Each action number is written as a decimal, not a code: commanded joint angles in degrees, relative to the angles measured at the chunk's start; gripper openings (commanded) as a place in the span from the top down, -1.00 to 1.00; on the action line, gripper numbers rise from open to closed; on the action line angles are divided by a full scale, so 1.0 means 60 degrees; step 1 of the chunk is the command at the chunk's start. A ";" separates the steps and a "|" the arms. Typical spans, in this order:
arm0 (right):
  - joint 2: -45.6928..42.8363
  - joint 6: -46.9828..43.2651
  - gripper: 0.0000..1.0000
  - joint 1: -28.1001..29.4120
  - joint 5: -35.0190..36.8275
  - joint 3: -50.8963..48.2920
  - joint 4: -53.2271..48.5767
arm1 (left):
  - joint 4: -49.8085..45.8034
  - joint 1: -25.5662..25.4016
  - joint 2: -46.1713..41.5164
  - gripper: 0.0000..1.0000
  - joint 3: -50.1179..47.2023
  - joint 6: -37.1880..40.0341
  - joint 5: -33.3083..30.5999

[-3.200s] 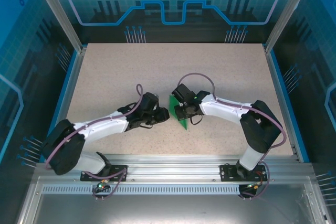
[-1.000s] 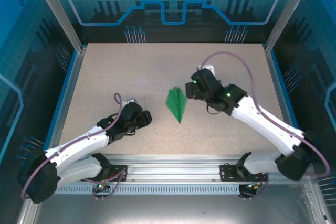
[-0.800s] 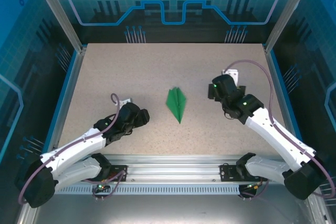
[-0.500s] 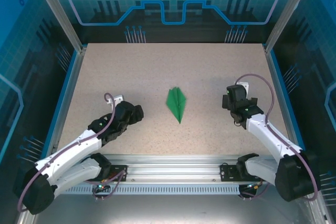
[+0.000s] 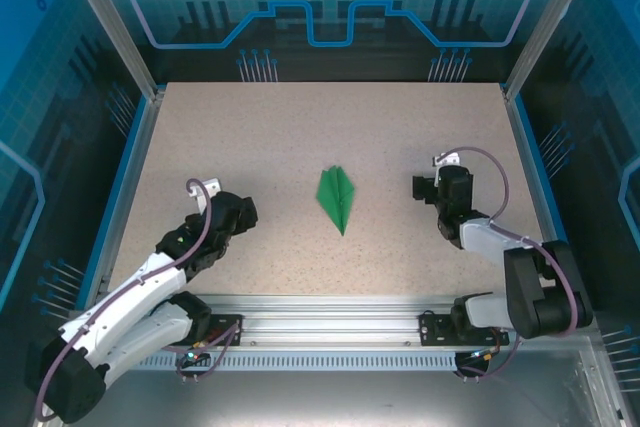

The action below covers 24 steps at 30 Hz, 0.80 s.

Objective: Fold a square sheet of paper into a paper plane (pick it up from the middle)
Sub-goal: Place the paper plane at the center of the table, then reset both arms

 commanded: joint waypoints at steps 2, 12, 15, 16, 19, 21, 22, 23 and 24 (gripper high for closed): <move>0.0708 -0.0973 -0.86 -0.0209 -0.1286 -0.0297 0.2593 | 0.0049 0.0234 -0.0078 -0.97 0.0026 0.0501 -0.0322; 0.1475 -0.0574 -0.99 -0.0762 -0.1979 -0.0404 0.3375 | 0.1034 0.0752 0.0228 -0.97 -0.0106 0.1448 -0.0249; 0.1480 -0.0560 -0.99 -0.0756 -0.1885 -0.0448 0.3467 | 0.1854 0.1170 0.0584 -0.97 -0.0191 0.2010 -0.0176; 0.1465 -0.0494 -0.99 -0.0640 -0.1366 -0.0491 0.3536 | 0.2142 0.1351 0.0749 -0.97 -0.0208 0.2149 -0.0190; 0.1487 -0.0356 -0.99 -0.0412 -0.0456 -0.0570 0.3725 | 0.2712 0.2101 0.1218 -0.97 -0.0197 0.2349 -0.0035; 0.1487 -0.0360 -0.99 -0.0405 -0.0460 -0.0560 0.3727 | 0.3046 0.2608 0.1452 -0.97 -0.0170 0.2467 0.0185; 0.1480 -0.0354 -0.99 -0.0412 -0.0460 -0.0559 0.3720 | 0.3271 0.2804 0.1577 -0.97 -0.0178 0.2592 0.0207; 0.1480 -0.0353 -0.99 -0.0413 -0.0452 -0.0575 0.3718 | 0.3488 0.2959 0.1687 -0.97 -0.0192 0.2694 0.0250; 0.1480 -0.0360 -0.99 -0.0418 -0.0460 -0.0570 0.3718 | 0.3770 0.3178 0.1815 -0.97 -0.0218 0.2792 0.0383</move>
